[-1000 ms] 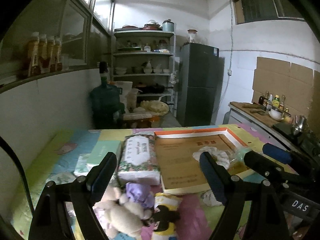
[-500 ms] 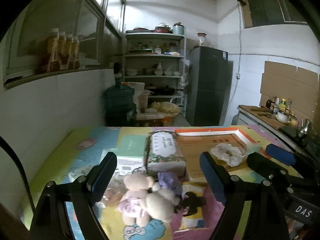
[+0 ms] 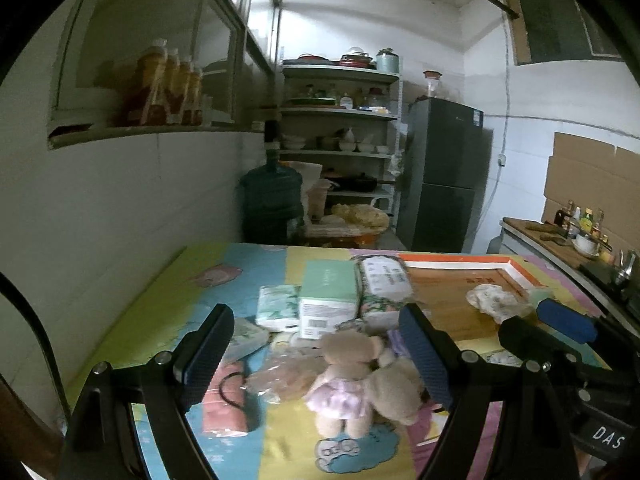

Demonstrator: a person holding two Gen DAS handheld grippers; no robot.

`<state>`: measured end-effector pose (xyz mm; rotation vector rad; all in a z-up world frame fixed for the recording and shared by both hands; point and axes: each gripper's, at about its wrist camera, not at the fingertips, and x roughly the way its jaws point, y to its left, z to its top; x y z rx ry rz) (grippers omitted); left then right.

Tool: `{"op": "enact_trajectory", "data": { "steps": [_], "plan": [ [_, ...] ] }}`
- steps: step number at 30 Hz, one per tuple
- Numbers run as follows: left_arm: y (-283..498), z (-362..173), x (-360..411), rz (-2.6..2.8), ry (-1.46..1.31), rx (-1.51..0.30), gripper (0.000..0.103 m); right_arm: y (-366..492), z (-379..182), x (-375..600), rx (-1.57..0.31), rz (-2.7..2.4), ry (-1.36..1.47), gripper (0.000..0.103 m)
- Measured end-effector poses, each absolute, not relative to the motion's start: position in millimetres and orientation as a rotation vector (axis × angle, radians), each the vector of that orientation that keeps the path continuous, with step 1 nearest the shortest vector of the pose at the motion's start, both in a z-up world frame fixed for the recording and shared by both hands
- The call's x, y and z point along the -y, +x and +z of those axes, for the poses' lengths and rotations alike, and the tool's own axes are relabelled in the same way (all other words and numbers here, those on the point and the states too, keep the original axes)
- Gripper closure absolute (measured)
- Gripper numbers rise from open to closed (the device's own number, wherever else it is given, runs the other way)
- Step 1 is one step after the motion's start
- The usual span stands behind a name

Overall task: Organize soft objects
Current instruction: 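Withdraw both grippers from the box back toward the pile, then grasp the green-printed tissue pack with left gripper while right grasps the teddy bear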

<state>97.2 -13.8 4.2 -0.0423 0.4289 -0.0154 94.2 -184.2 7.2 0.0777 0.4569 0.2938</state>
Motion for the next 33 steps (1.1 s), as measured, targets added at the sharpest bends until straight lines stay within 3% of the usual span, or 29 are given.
{"op": "enact_trajectory", "data": {
  "steps": [16,33],
  "plan": [
    [98.3,-18.8,-64.1,0.055,-0.087,-0.428,0.02,101.5,-22.7,150.9,-0.502,0.264,0.081,0.033],
    [126.0,-51.3,-116.2,-0.076,-0.13,-0.542,0.02,129.2,-64.9,117.3,-0.631,0.276,0.072,0.033]
  ]
}}
